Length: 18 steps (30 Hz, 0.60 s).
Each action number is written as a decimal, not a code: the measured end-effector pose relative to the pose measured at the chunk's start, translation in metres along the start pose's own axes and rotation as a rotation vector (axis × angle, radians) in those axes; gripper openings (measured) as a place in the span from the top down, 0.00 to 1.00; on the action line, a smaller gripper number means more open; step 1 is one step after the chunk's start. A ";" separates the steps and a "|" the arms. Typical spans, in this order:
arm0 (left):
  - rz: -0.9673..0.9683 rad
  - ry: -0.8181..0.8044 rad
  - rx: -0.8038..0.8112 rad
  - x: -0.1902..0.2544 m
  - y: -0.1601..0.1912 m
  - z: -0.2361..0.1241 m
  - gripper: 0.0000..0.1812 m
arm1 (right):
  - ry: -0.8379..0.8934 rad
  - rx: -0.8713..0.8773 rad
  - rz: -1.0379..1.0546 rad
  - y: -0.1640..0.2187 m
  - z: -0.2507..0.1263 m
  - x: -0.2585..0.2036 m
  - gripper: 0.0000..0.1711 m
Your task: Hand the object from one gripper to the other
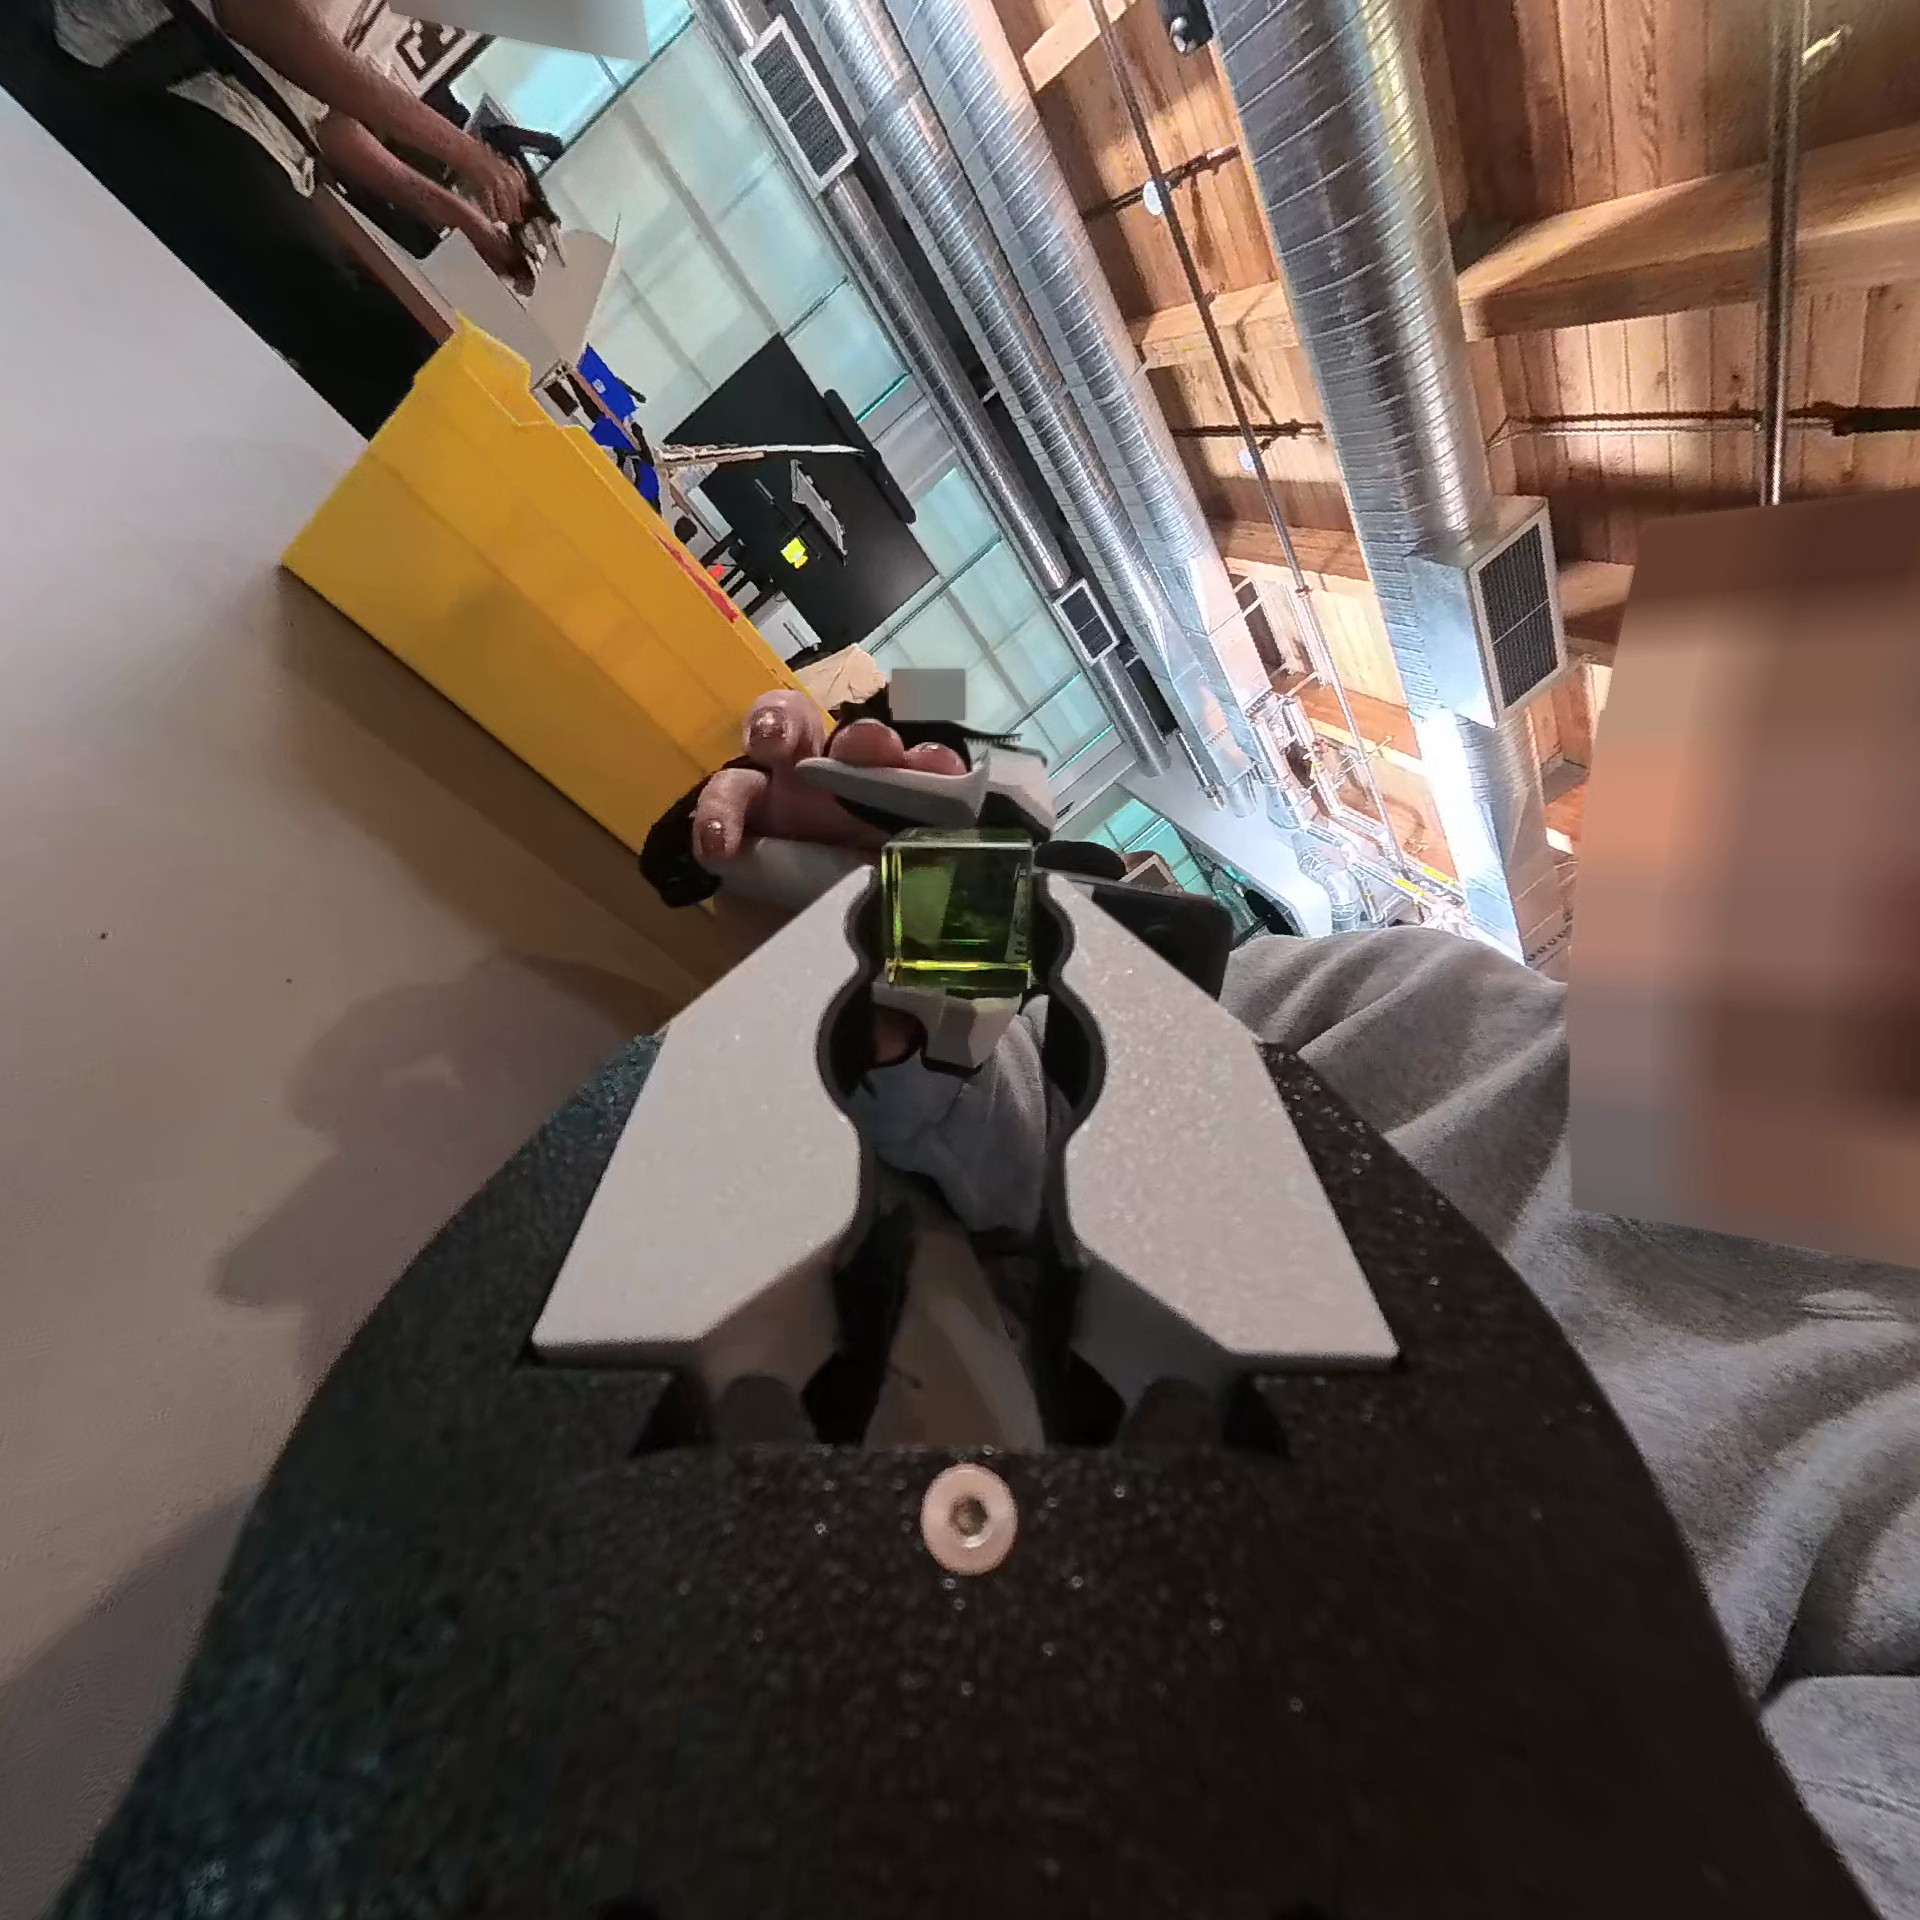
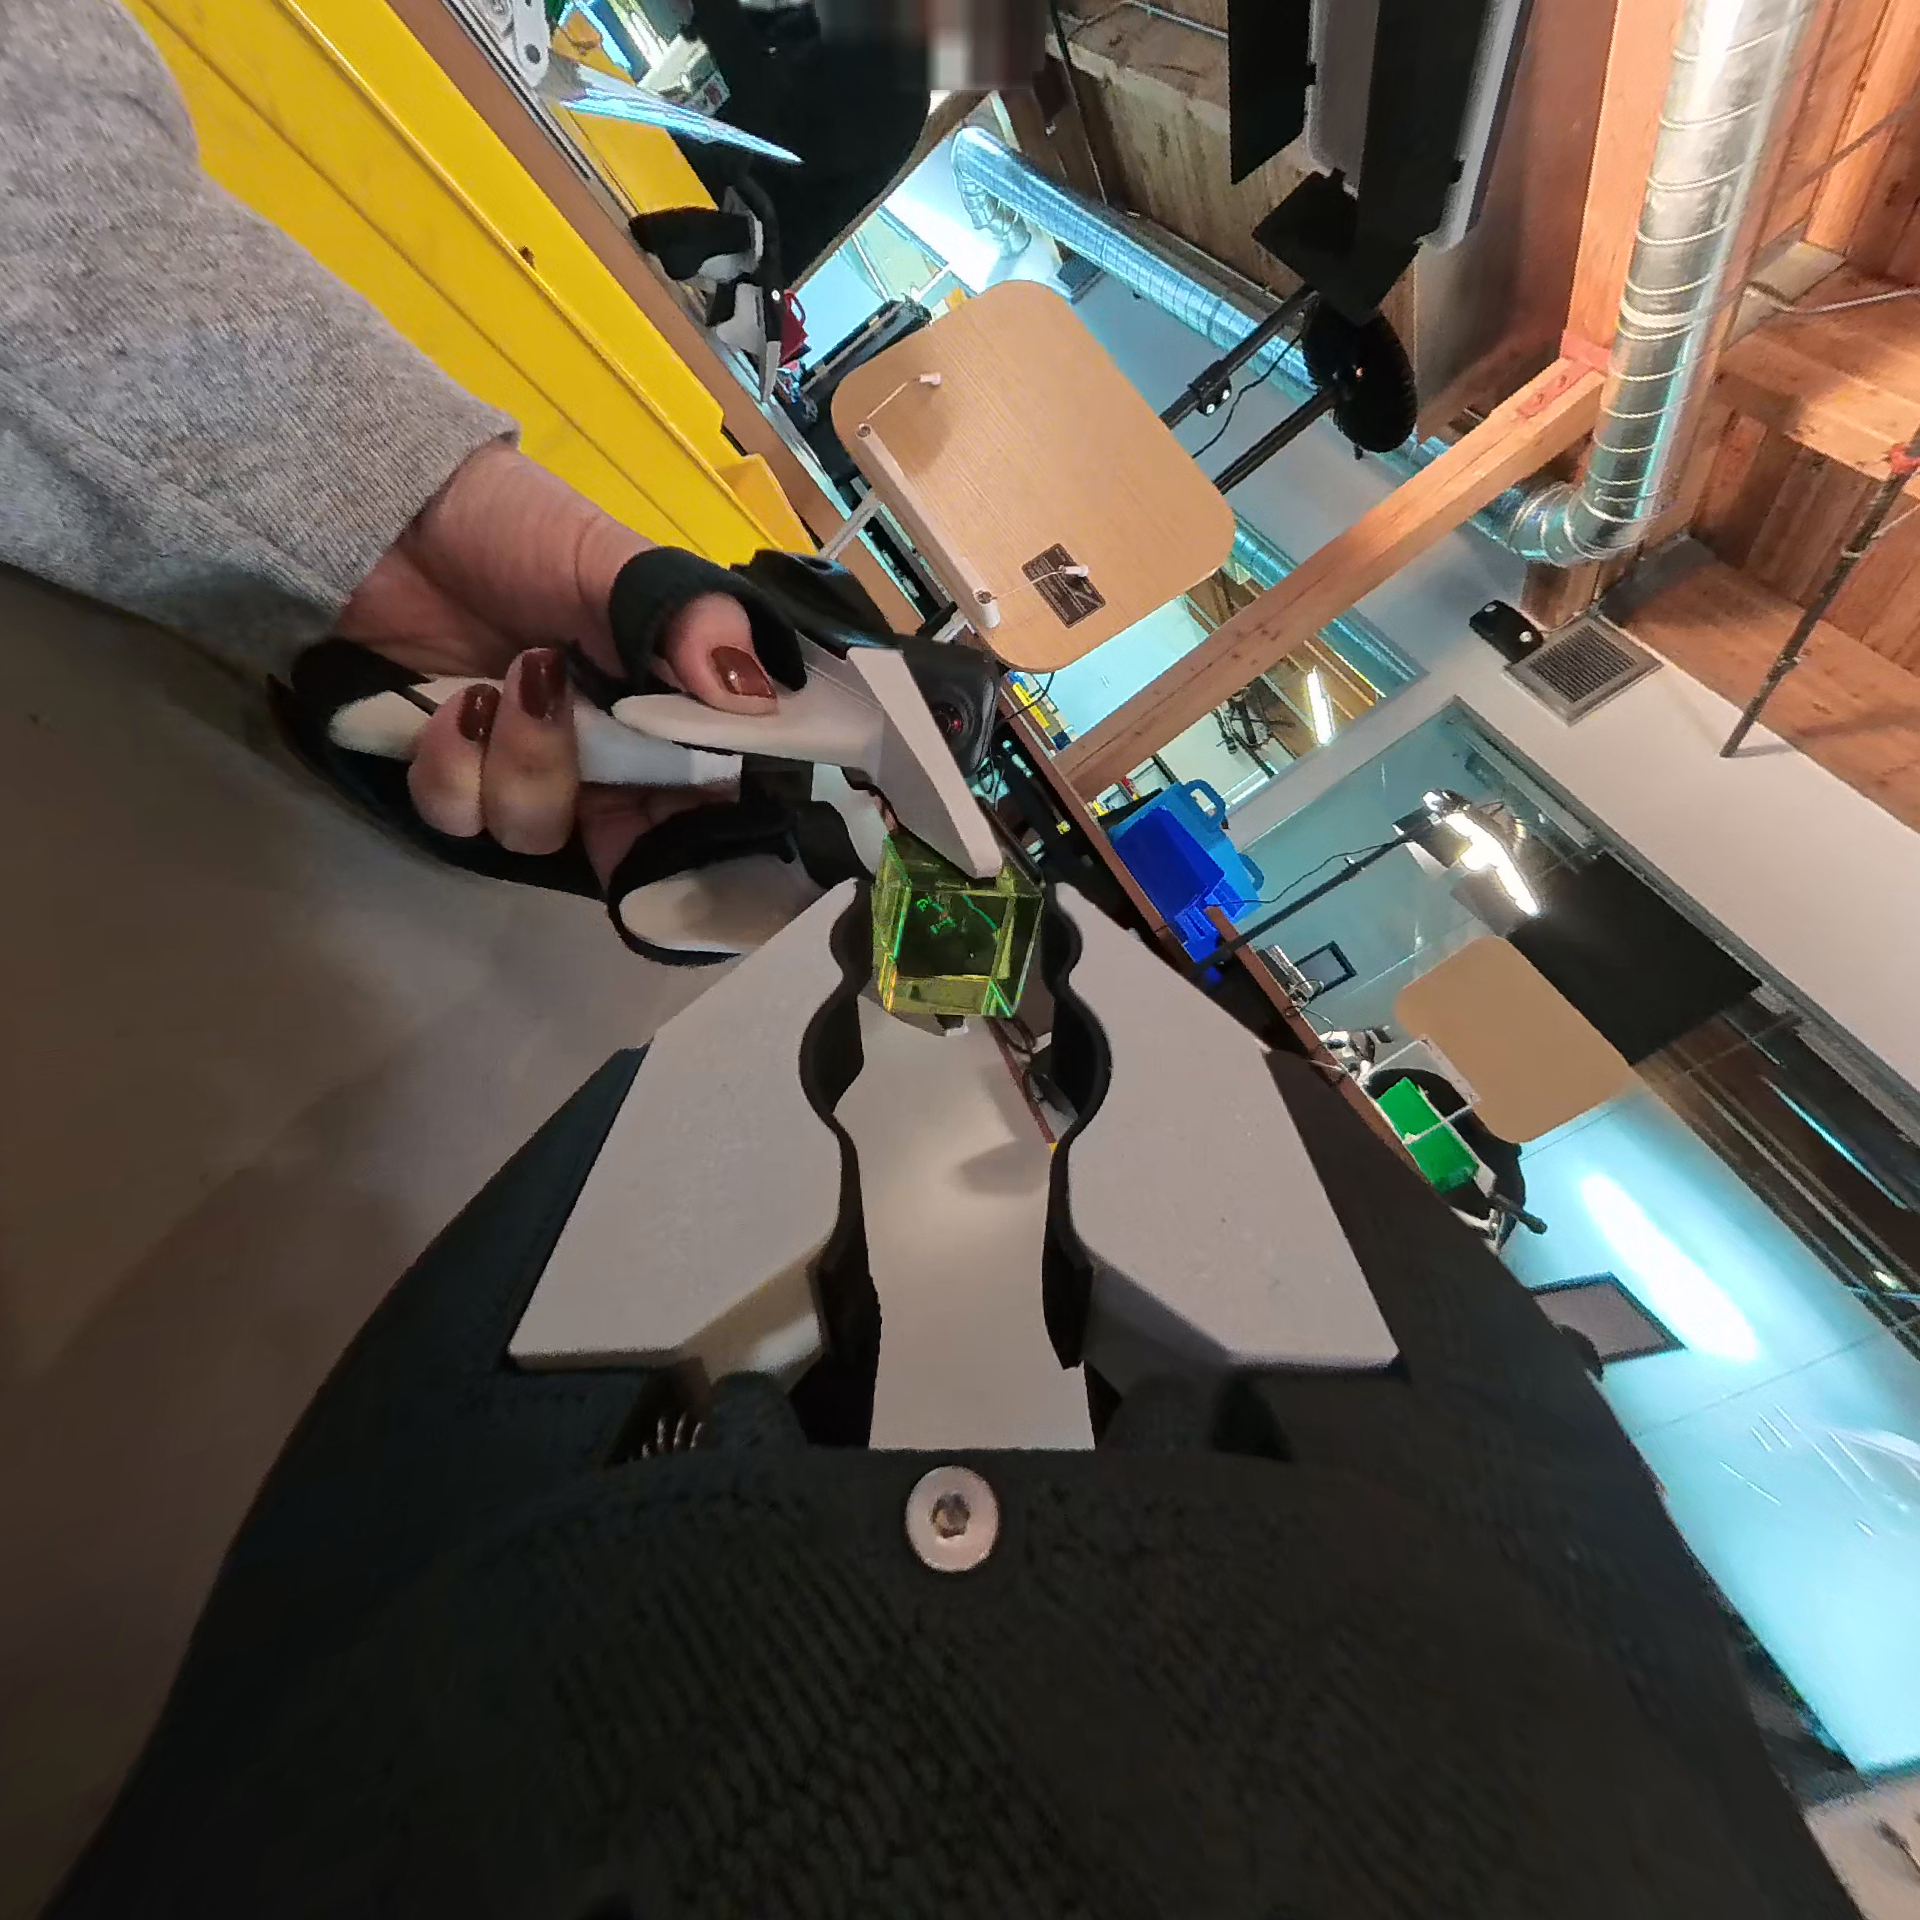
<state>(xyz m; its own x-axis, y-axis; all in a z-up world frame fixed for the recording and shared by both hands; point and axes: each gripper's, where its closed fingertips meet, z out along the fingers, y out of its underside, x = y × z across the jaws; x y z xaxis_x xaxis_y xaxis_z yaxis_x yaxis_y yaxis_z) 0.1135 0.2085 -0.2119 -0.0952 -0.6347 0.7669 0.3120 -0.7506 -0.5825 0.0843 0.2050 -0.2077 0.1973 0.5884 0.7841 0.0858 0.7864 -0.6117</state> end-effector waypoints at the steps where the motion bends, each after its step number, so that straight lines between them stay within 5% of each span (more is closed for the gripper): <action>1: -0.003 0.000 -0.002 -0.001 0.001 0.000 0.86 | -0.009 -0.004 0.006 0.001 0.000 -0.001 0.83; 9: 0.208 -0.045 0.040 0.005 -0.010 0.000 0.75 | -0.027 0.008 0.347 0.008 -0.005 0.018 0.84; 15: 1.032 -0.461 -0.023 0.009 -0.021 -0.003 0.69 | -0.223 0.034 0.859 0.020 -0.008 0.014 0.84; 18: 1.440 -0.695 -0.191 0.003 -0.014 -0.004 0.60 | -0.300 0.063 1.036 0.021 -0.012 0.013 0.84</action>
<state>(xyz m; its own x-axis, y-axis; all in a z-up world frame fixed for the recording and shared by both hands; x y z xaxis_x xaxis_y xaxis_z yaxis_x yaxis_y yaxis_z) 0.1051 0.2166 -0.2019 0.6010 -0.6360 -0.4840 -0.3635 0.3218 -0.8742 0.1001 0.2265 -0.2116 -0.1028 0.9883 -0.1127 -0.0373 -0.1170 -0.9924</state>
